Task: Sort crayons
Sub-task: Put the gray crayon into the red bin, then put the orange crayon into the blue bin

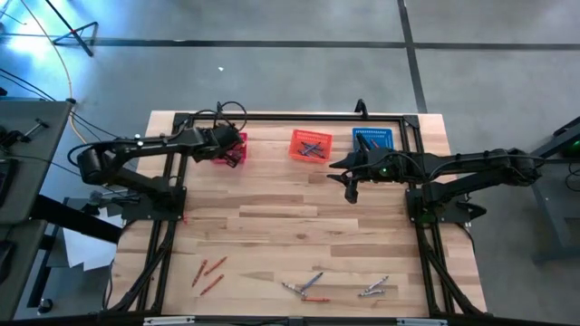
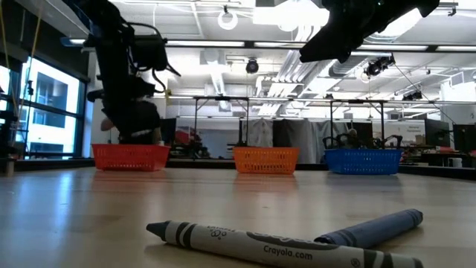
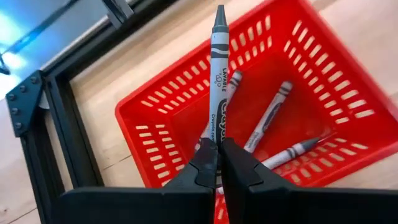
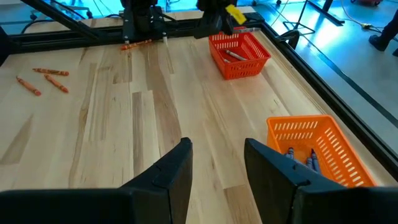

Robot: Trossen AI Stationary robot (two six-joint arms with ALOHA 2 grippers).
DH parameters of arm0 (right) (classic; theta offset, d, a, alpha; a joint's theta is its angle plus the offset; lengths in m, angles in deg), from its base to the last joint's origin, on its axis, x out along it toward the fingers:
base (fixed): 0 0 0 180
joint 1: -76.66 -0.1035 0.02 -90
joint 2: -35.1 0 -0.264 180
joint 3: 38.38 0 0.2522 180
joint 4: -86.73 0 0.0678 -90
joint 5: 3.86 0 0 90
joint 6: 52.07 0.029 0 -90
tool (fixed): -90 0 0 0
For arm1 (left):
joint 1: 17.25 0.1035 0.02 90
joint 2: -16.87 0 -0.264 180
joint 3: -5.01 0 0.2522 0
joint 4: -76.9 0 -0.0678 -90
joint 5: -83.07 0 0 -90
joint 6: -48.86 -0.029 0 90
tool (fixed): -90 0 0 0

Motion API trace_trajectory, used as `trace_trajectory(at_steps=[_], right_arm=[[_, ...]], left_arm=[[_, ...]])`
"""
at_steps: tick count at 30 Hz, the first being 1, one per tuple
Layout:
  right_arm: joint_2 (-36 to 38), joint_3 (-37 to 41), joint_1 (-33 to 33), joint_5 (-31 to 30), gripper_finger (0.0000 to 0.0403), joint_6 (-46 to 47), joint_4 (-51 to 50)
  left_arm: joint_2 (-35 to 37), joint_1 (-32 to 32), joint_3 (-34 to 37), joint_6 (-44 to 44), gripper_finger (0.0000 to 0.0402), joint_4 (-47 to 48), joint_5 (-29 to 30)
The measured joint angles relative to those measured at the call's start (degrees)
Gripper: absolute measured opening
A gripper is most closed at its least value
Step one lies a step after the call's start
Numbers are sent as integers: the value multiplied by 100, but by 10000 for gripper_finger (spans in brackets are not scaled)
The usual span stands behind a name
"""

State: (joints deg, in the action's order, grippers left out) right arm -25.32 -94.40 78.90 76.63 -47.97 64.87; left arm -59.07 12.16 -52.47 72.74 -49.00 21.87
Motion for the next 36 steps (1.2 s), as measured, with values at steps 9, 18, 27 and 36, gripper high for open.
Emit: trace_trajectory(at_steps=[9,18,27,36], right_arm=[[0,0,0,1,139,1,-20],[0,0,0,1,139,1,-116],[-2,0,-1,1,139,1,-203],[-2,0,-2,-1,139,43,-204]], left_arm=[[-107,352,0,-210,0,-29,-327],[-105,352,0,-601,35,-79,-448],[-105,352,0,-544,89,-121,-432],[209,93,-209,-560,99,-199,-459]])
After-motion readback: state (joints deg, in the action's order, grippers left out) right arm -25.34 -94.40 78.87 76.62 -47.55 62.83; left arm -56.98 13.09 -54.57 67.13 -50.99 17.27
